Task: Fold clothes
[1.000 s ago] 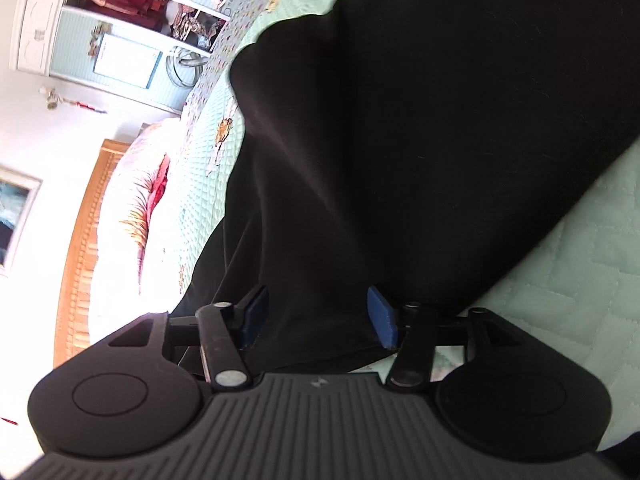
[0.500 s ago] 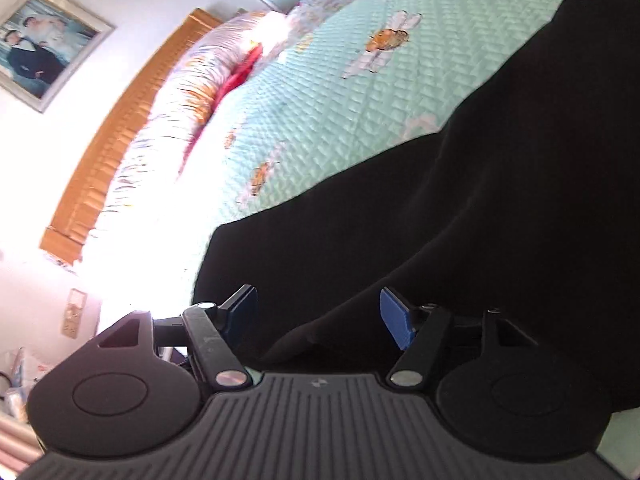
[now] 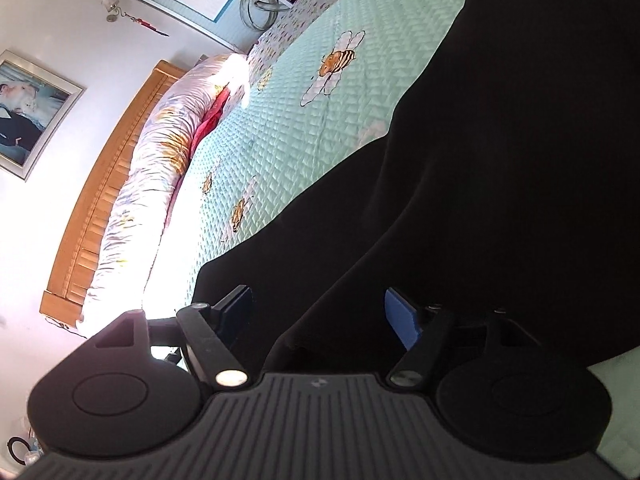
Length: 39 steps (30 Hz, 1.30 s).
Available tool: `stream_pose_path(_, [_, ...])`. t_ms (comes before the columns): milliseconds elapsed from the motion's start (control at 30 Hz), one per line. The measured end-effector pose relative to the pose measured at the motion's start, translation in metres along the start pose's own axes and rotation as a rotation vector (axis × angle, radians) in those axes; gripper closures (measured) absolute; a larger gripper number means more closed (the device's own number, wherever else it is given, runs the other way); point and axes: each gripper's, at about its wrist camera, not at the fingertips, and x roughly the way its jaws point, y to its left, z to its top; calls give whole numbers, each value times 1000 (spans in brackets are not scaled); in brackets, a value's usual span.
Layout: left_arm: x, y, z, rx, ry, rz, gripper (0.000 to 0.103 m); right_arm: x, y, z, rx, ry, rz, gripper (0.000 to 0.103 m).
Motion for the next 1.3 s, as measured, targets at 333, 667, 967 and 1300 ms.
stream_pose_path(333, [-15, -34, 23, 190, -106, -34, 86, -10, -25, -3, -10, 13, -125, 30])
stream_pose_path(667, [-4, -8, 37, 201, -54, 53, 86, -3, -20, -12, -100, 99, -142, 31])
stream_pose_path(967, [-11, -8, 26, 271, -68, 80, 86, 5, -17, -14, -171, 154, -149, 31])
stream_pose_path(1300, [-7, -6, 29, 283, -60, 100, 86, 11, 0, -16, -268, 204, -200, 29])
